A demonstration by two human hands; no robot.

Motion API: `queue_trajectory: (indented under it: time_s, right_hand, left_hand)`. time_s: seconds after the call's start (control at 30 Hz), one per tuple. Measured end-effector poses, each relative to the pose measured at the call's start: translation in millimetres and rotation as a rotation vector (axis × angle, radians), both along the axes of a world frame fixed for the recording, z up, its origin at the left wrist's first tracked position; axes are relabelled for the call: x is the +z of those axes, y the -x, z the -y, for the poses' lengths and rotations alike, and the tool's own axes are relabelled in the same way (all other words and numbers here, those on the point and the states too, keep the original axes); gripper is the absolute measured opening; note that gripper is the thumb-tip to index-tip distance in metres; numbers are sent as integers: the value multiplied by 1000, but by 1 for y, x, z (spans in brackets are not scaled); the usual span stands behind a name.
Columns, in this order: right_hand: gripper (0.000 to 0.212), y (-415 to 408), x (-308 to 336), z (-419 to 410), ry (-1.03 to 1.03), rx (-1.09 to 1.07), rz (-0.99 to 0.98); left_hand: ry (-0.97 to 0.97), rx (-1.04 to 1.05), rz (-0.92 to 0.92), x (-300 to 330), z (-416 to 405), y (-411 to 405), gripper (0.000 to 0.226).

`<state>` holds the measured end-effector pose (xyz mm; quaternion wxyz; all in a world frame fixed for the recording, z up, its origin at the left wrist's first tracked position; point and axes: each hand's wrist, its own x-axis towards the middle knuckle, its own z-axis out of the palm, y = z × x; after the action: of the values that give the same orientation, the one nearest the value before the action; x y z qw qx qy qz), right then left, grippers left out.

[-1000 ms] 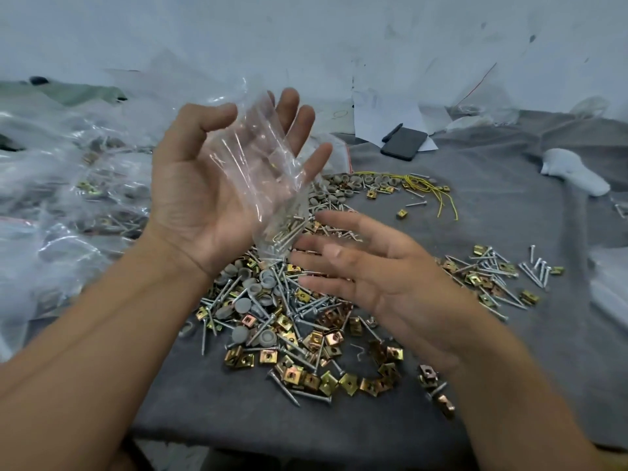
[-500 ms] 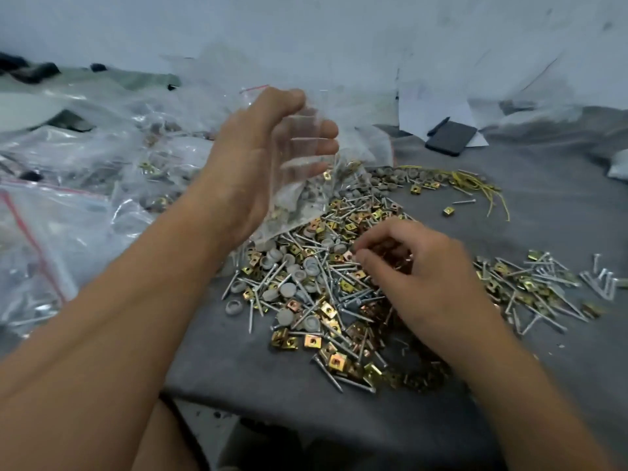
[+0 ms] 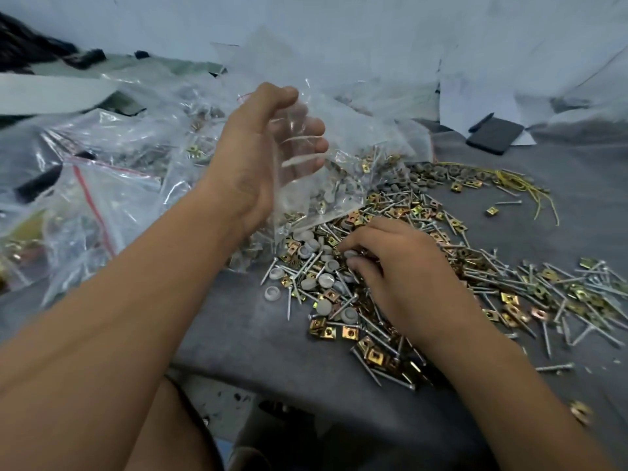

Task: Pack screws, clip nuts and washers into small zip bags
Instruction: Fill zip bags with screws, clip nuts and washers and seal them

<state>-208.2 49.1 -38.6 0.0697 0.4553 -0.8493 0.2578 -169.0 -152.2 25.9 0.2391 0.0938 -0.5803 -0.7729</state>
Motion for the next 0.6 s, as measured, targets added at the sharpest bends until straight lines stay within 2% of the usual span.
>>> queue_trajectory:
  time_s: [0.13, 0.23, 0.33, 0.37, 0.43, 0.53, 0.6]
  right_hand:
    - [14, 3, -2, -4, 100, -31, 35]
    - [19, 9, 3, -12, 381, -78, 300]
    - [21, 15, 13, -20, 696, -21, 570]
    - [22, 16, 16, -24, 746, 2, 612]
    - [25, 18, 20, -29, 708, 49, 586]
    - [26, 14, 17, -25, 506, 89, 407]
    - [21, 10, 13, -14, 400, 118, 268]
  left_hand:
    - [33, -32, 13, -4, 9, -8, 26]
    - [161, -106, 42, -6, 12, -13, 30]
    - [356, -184, 65, -12, 11, -16, 23]
    - [390, -197, 83, -12, 9, -17, 29]
    - [428, -201, 111, -12, 4, -19, 43]
    - [472, -201, 94, -12, 4, -20, 23]
    - [479, -197, 91, -12, 4, -19, 20]
